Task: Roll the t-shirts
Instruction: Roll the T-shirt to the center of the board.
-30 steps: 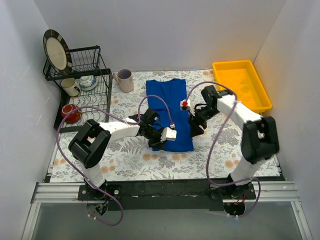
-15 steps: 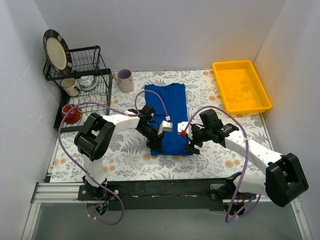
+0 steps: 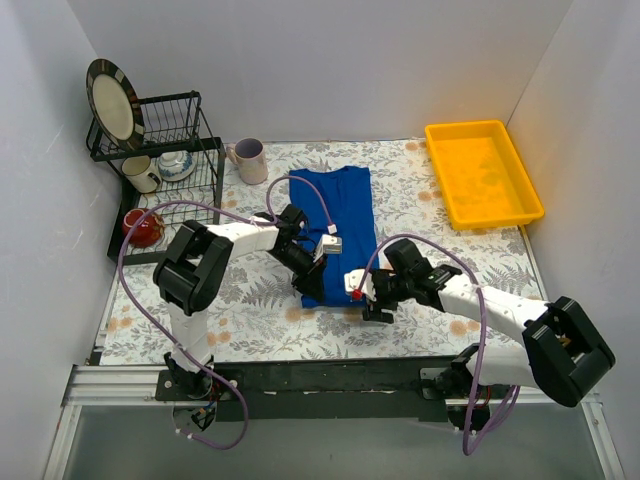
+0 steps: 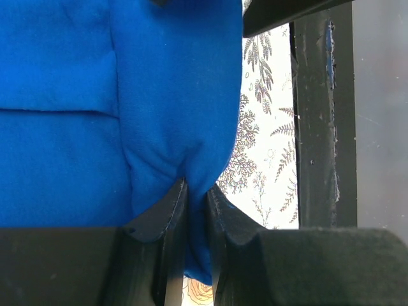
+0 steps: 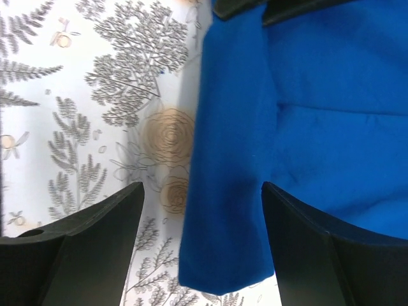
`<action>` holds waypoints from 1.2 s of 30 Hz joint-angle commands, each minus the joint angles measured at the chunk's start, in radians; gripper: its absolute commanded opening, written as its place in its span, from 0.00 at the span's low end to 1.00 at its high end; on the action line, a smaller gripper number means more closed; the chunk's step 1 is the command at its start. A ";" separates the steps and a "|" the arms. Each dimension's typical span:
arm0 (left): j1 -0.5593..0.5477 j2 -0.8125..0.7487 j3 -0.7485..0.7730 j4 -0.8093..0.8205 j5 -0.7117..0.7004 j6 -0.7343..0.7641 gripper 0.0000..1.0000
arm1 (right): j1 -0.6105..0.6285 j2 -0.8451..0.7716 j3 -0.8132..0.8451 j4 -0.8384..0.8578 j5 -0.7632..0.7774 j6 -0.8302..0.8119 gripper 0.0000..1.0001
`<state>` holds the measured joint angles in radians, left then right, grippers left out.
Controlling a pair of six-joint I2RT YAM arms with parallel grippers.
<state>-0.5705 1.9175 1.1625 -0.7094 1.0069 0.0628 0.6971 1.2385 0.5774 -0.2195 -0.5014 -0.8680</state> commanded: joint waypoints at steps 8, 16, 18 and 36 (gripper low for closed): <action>0.035 0.035 0.072 -0.050 0.064 0.017 0.13 | 0.010 0.102 -0.040 0.210 0.072 -0.066 0.53; 0.064 -0.185 -0.055 0.080 -0.065 -0.106 0.59 | 0.009 0.136 -0.007 0.117 0.040 -0.024 0.14; 0.055 -0.303 -0.127 0.186 -0.103 -0.109 0.65 | 0.010 0.136 0.016 0.085 0.006 0.004 0.12; -0.074 -0.388 -0.386 0.508 -0.287 -0.144 0.98 | -0.025 0.200 0.068 0.014 -0.055 0.087 0.09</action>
<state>-0.6102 1.5391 0.8093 -0.2584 0.7315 -0.0654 0.6777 1.4109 0.6170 -0.1654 -0.5213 -0.8249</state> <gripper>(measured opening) 0.982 0.177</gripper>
